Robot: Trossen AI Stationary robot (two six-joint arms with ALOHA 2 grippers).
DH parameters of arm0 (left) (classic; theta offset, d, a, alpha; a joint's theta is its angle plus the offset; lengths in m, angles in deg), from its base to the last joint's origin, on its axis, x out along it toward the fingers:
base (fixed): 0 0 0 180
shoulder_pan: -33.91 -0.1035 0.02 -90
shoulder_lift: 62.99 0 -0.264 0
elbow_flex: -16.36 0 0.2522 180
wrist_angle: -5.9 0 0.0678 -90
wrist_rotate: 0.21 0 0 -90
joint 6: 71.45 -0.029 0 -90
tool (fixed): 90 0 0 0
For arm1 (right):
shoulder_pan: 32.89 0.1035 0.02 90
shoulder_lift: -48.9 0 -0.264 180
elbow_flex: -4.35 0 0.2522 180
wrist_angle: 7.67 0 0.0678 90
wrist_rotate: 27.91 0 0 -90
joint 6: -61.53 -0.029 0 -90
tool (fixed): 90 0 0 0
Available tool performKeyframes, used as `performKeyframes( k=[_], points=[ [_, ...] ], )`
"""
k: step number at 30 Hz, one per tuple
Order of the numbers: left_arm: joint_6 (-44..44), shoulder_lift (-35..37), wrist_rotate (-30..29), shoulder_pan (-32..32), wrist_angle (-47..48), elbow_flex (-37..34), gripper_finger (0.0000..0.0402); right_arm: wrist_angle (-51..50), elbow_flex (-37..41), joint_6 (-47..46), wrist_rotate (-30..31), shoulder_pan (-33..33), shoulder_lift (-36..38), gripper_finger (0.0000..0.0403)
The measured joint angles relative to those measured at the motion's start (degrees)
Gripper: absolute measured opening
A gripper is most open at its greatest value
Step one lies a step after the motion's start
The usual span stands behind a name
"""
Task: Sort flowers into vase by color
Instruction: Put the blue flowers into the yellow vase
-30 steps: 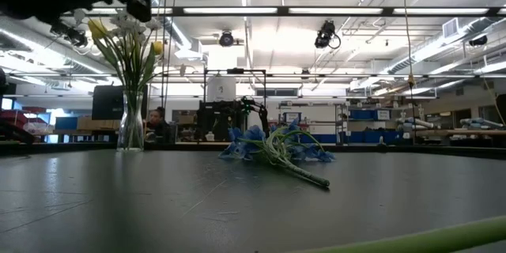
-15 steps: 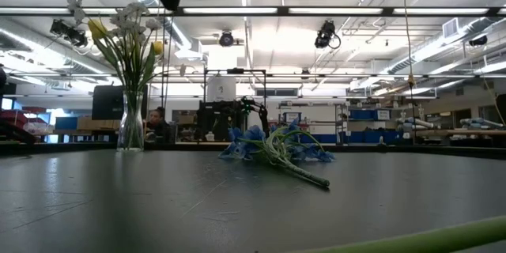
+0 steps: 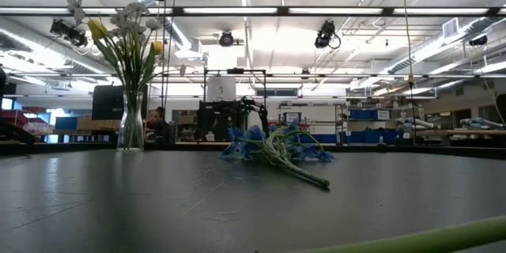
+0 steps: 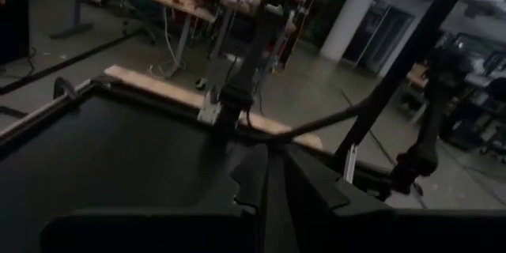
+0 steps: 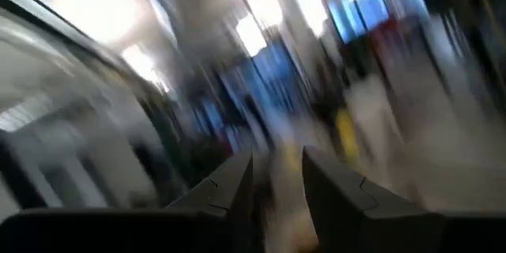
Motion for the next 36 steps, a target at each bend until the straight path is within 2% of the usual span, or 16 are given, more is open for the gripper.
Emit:
performKeyframes(
  k=[4, 6, 9, 13, 17, 22, 27, 32, 36],
  points=[
    [-0.33, -0.24, -0.15, 0.00, 3.73, 0.00, 0.0047, -10.97, 0.34, -15.51, 7.05, 2.85, -10.41, 0.0120],
    [-0.41, -0.20, -0.13, -0.02, 4.91, 0.00, 0.0047, -11.51, 0.12, -21.92, 9.35, 3.96, -15.39, 0.0120],
    [-0.43, -0.04, 1.15, -0.02, 6.41, 0.00, 0.0047, -12.49, 0.03, -30.57, 9.63, 5.18, -22.50, 0.0120],
    [-0.45, 0.68, 3.46, -0.02, 10.29, 0.00, 0.0047, -12.30, 0.10, -38.45, 7.30, 6.99, -29.94, 0.0120],
    [-0.47, 0.72, 3.56, -0.02, 15.98, 0.00, 0.0047, -13.12, 0.08, -44.99, 1.48, 8.38, -36.19, 0.0116],
    [-1.79, 0.52, 3.57, -0.02, 20.78, 0.00, 0.0047, -14.49, 0.06, -52.36, -2.81, 11.11, -41.78, 0.0105],
    [-2.60, 0.52, 3.56, -0.02, 22.24, 0.00, 0.0047, -18.52, -0.42, -60.11, -6.94, 14.32, -45.55, 0.0076],
    [-5.29, 0.52, 3.50, -0.01, 22.83, 0.00, 0.0047, -19.44, -3.78, -61.34, -9.31, 17.49, -49.32, 0.0041],
    [-5.43, 0.52, 2.51, -0.02, 22.92, 0.00, 0.0047, -20.55, -5.43, -60.86, -8.74, 18.30, -52.18, 0.0016]
  ],
)
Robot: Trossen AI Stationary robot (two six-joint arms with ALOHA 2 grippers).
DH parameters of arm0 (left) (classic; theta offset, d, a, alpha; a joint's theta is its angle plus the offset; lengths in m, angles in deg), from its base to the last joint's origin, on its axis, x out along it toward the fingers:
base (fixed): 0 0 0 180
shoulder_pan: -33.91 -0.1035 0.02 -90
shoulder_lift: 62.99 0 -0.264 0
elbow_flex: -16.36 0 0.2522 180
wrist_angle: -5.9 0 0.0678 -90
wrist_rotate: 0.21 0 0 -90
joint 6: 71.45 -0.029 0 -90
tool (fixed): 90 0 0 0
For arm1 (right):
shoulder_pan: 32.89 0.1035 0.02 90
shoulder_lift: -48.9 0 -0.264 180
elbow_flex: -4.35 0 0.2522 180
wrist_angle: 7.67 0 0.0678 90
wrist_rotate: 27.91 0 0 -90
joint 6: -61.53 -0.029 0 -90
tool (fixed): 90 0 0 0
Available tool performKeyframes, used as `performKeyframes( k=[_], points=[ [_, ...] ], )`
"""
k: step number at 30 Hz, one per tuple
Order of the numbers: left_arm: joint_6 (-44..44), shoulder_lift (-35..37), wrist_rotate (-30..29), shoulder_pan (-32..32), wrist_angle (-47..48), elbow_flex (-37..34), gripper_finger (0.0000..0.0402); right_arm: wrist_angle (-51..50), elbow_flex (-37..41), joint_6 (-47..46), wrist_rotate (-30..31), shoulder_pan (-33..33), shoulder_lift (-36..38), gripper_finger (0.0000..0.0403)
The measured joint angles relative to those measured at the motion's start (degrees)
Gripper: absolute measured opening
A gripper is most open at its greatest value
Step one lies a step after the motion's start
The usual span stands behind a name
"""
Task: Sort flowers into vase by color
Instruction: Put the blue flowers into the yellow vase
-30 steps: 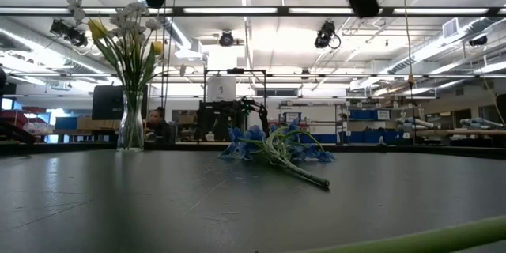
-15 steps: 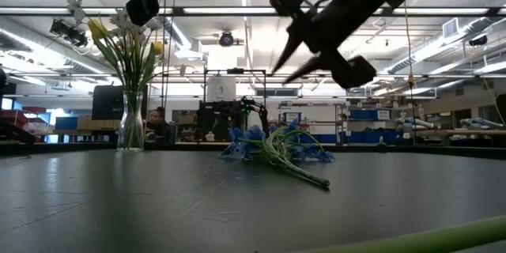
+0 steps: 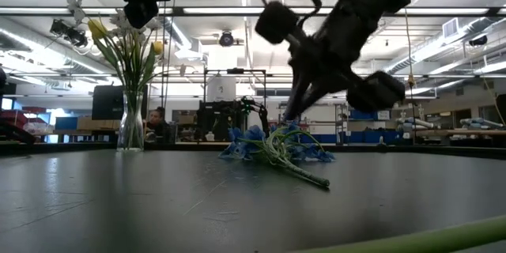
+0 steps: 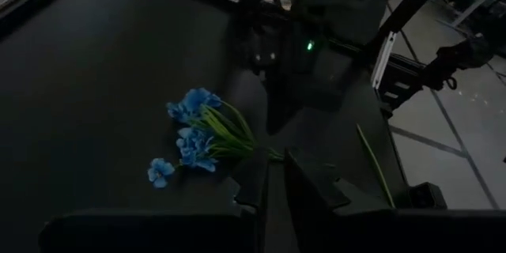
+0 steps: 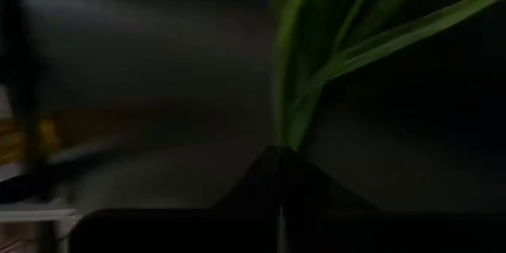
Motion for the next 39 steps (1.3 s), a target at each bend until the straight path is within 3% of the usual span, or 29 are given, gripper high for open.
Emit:
performKeyframes(
  k=[5, 11, 18, 25, 32, 35, 39],
  points=[
    [0.00, 0.00, 0.00, 0.00, 0.35, -0.02, 0.0047, 4.17, -0.06, 4.50, 0.27, -0.11, -3.88, 0.0014],
    [0.63, 0.02, -0.42, 0.19, 1.80, -0.02, 0.0050, 5.92, -0.09, 5.69, -8.49, -0.84, -6.39, 0.0028],
    [1.42, 0.02, -0.42, 0.31, 5.96, -0.07, 0.0072, 3.18, -0.09, 4.38, 0.28, 0.92, -1.58, 0.0039],
    [1.99, 0.02, -0.49, 0.31, 6.77, -0.07, 0.0102, -4.86, -0.09, 5.42, 2.73, 1.40, -0.04, 0.0132],
    [0.20, 0.02, -2.93, 0.26, 6.71, -0.07, 0.0128, -0.52, -0.05, 7.41, 2.76, 1.18, -2.55, 0.0261],
    [0.15, 0.02, -2.91, 0.16, 6.64, -0.07, 0.0135, -0.35, -0.07, 7.84, 4.33, 0.75, -2.56, 0.0280],
    [0.11, 0.02, -2.93, 0.11, 6.50, -0.07, 0.0137, 0.47, -0.17, 9.80, 3.60, -0.20, -3.46, 0.0269]
  ],
)
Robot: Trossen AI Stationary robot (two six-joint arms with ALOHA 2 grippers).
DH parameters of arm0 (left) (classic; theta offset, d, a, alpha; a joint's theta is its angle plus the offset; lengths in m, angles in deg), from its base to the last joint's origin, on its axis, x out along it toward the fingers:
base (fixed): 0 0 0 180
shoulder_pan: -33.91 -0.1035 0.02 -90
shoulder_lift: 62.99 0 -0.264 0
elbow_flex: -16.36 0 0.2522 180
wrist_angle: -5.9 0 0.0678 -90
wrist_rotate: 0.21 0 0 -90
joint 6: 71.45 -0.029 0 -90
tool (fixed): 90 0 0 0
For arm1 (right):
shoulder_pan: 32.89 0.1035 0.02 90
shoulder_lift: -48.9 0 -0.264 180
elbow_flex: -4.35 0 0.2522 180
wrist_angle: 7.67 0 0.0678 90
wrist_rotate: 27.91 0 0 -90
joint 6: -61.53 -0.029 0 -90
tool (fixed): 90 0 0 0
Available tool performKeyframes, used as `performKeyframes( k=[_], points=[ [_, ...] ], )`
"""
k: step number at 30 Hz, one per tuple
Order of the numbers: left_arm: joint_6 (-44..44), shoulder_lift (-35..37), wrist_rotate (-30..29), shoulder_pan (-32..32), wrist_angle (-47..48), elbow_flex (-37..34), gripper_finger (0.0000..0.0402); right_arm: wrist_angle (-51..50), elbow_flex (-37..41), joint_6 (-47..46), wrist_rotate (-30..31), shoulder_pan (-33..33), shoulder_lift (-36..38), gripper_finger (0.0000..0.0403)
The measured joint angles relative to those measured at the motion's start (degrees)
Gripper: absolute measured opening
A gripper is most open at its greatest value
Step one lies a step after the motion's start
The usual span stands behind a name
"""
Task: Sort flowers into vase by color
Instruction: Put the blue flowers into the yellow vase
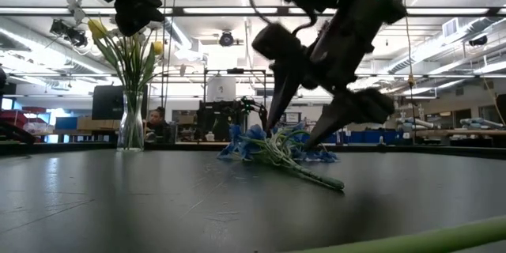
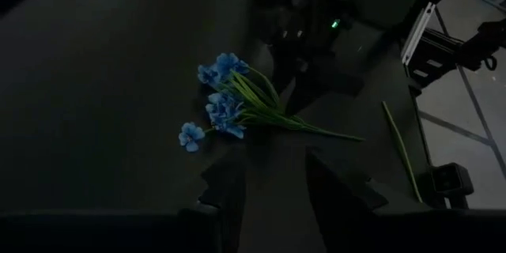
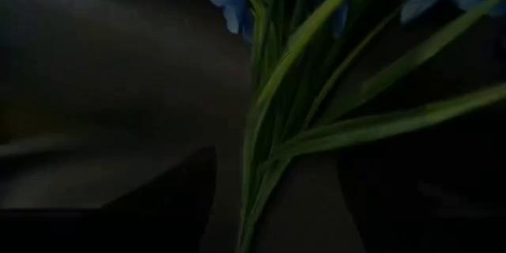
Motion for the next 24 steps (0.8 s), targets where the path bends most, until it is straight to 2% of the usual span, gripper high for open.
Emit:
performKeyframes(
  k=[4, 12, 15, 21, 24],
  points=[
    [0.35, -0.02, 0.00, 0.00, 0.07, 0.00, 0.0137, -0.32, -1.12, 2.76, -2.90, -0.77, -2.55, 0.0245],
    [1.24, -0.01, 0.02, 0.11, 0.50, 0.00, 0.0137, -1.93, -7.76, 7.43, -4.95, -1.09, -8.61, 0.0199],
    [1.51, -0.02, 0.02, 0.11, 0.59, 0.00, 0.0137, -2.48, -9.18, 7.85, -5.31, -1.15, -9.92, 0.0155],
    [1.49, 0.00, 0.02, 0.11, 0.34, 0.00, 0.0137, -0.38, -9.07, 8.77, -4.11, -1.33, -9.35, 0.0037],
    [1.51, -0.02, 0.02, 0.11, -0.18, 0.00, 0.0137, 0.30, -9.05, 9.02, -4.14, -1.67, -8.50, 0.0016]
  ],
)
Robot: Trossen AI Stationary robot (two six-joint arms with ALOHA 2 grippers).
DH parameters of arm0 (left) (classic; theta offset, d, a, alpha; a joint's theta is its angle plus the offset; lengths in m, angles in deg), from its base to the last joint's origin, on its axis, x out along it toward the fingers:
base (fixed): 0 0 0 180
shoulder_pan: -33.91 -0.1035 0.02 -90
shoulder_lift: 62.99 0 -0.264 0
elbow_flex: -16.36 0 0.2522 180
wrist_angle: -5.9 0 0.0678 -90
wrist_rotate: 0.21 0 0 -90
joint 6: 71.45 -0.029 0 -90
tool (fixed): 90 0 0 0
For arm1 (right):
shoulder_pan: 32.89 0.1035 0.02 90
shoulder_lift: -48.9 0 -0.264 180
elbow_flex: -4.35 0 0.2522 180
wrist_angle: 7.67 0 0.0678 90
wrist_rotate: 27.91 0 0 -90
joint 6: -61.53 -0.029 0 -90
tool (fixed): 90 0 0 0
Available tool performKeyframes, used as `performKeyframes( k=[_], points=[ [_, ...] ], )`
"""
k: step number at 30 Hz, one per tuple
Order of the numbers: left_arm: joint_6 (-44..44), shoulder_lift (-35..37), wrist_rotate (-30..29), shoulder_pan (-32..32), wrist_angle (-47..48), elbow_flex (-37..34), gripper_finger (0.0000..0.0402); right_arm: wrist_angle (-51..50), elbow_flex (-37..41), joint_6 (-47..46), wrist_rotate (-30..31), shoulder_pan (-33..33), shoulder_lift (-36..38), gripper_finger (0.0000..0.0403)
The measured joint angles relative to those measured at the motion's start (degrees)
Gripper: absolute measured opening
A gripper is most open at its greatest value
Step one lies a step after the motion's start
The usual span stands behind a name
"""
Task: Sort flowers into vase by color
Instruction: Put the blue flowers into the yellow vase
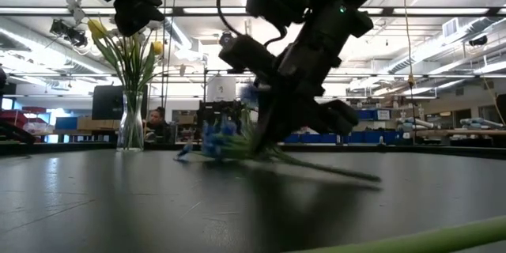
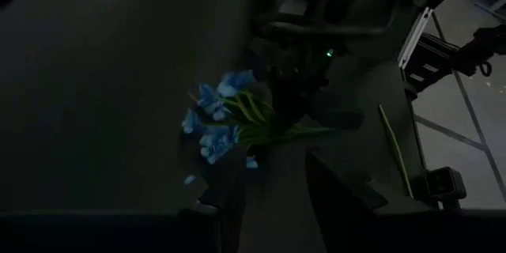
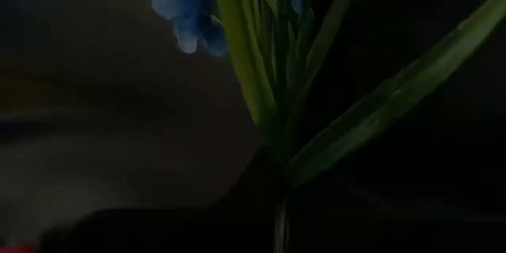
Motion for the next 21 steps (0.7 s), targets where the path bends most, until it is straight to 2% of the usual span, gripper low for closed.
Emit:
performKeyframes(
  k=[6, 16, 21],
  points=[
    [2.18, 0.02, 0.02, 0.00, -0.11, 0.00, 0.0137, 1.29, 0.00, -1.20, 4.49, -0.27, 3.93, 0.0025],
    [4.33, 0.04, 0.06, 0.00, -2.00, 0.00, 0.0137, 0.77, 0.00, 1.95, 17.36, -1.09, 14.97, 0.0017],
    [6.42, 0.04, 0.09, 0.00, -5.75, 0.00, 0.0138, 1.24, 0.00, 7.25, 25.69, -1.20, 20.83, 0.0016]
  ],
)
